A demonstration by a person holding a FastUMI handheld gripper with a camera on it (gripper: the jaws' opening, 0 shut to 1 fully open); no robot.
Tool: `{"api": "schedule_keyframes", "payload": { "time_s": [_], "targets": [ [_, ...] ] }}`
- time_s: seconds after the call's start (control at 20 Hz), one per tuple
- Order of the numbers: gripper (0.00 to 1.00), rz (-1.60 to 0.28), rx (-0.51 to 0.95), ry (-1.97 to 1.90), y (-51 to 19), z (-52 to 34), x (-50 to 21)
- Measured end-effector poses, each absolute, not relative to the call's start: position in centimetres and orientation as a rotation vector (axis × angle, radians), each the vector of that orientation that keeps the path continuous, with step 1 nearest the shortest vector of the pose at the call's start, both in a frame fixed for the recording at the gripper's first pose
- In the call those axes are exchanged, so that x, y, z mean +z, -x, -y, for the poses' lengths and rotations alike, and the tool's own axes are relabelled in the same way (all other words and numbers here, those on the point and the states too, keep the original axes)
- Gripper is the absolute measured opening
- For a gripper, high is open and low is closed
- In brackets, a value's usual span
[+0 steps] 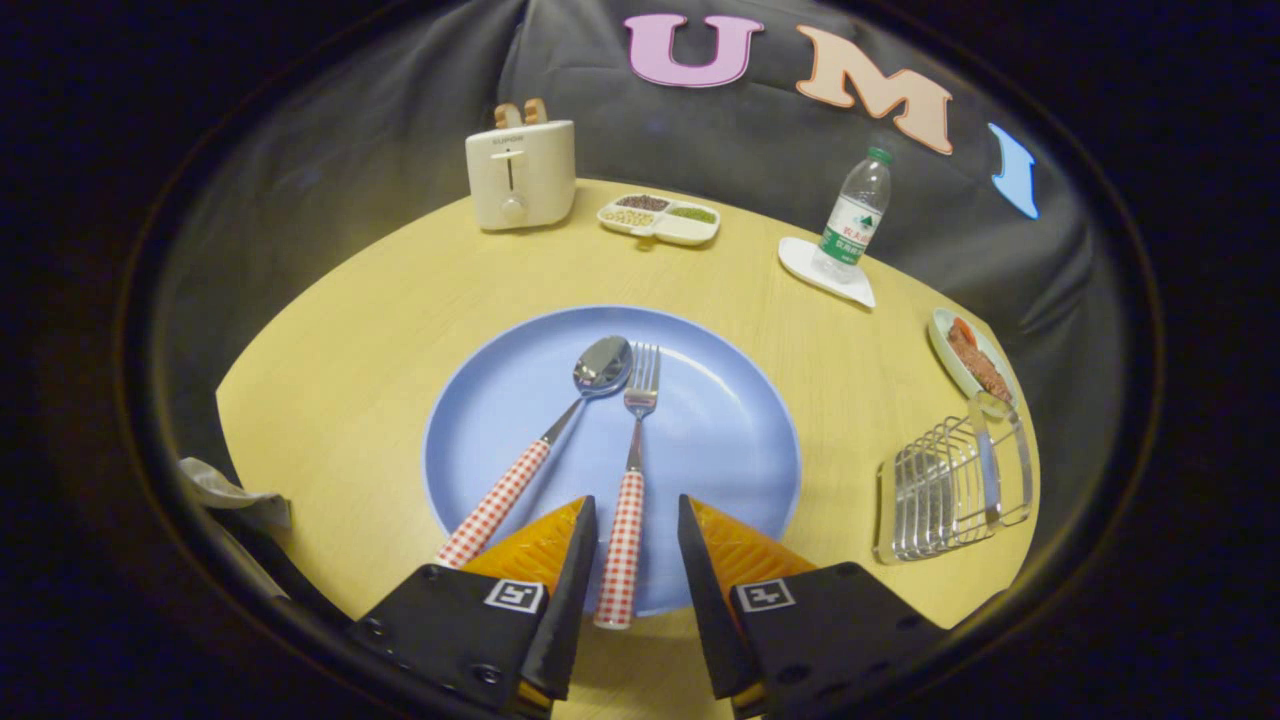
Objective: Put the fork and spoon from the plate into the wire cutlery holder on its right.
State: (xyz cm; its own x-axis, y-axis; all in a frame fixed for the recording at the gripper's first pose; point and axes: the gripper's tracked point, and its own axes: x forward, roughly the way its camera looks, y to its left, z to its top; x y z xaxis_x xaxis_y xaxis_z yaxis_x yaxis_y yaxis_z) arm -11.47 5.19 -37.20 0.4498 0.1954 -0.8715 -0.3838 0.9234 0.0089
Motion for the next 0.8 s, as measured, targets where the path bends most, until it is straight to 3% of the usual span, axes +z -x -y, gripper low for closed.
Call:
{"api": "schedule_keyframes", "payload": {
  "time_s": [0.2,0.35,0.4,0.45,0.8],
  "targets": [
    [0.22,-1.042,0.345,0.215,11.5,-4.6,-36.9],
    [0.17,-1.054,0.339,0.207,11.4,-4.6,-37.5],
    [0.15,-1.044,0.316,0.222,10.2,-4.1,-40.5],
    [0.14,-1.056,0.308,0.226,11.0,-3.8,-37.7],
    [0.1,-1.12,0.26,0.239,11.3,-1.7,-36.2]
  ]
}}
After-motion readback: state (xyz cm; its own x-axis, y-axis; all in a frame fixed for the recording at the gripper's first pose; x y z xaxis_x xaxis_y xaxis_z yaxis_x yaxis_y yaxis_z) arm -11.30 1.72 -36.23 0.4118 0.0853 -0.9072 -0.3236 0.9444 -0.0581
